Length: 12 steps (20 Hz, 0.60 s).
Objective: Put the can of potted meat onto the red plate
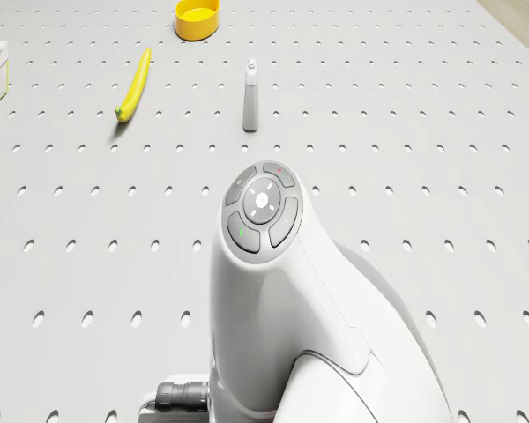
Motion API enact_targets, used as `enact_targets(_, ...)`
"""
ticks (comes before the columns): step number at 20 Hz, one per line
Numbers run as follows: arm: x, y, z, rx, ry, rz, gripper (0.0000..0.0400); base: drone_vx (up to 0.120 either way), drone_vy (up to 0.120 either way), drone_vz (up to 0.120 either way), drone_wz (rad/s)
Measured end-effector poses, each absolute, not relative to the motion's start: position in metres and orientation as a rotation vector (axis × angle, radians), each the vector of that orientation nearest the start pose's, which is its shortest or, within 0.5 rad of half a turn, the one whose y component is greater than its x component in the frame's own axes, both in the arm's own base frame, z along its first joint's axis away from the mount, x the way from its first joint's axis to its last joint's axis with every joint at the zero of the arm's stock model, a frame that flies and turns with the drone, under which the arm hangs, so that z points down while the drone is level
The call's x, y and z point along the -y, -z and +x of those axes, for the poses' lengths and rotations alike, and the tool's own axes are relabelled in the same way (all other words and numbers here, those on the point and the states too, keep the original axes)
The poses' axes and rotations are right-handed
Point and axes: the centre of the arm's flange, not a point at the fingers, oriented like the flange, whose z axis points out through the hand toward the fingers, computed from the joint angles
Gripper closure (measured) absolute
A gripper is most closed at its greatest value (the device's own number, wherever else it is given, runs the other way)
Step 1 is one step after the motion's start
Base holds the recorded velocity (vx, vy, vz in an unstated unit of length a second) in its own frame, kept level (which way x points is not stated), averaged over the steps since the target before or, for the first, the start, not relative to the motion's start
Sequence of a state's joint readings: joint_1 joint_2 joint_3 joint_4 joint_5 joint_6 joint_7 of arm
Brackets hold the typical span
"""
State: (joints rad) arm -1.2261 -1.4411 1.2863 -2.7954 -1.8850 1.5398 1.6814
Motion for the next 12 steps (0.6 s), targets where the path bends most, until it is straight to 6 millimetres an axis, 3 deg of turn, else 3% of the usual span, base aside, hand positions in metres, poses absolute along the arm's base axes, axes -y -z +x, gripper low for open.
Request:
enact_targets(2, -0.0001, -0.5189, 0.3268, -0.002, -0.787, -0.005, 0.0113, 0.0, -0.12, 0.0, 0.0)
enact_targets(4, -0.0001, -0.5189, 0.3268, -0.002, -0.787, -0.005, 0.0113, 0.0, -0.12, -0.12, 0.0)
enact_targets(8, -0.0001, -0.5189, 0.3268, -0.002, -0.787, -0.005, 0.0113, 0.0, -0.12, -0.04, 0.0)
enact_targets(12, -0.0001, -0.5189, 0.3268, -0.002, -0.787, -0.005, 0.0113, 0.0, -0.11, 0.0, 0.0)
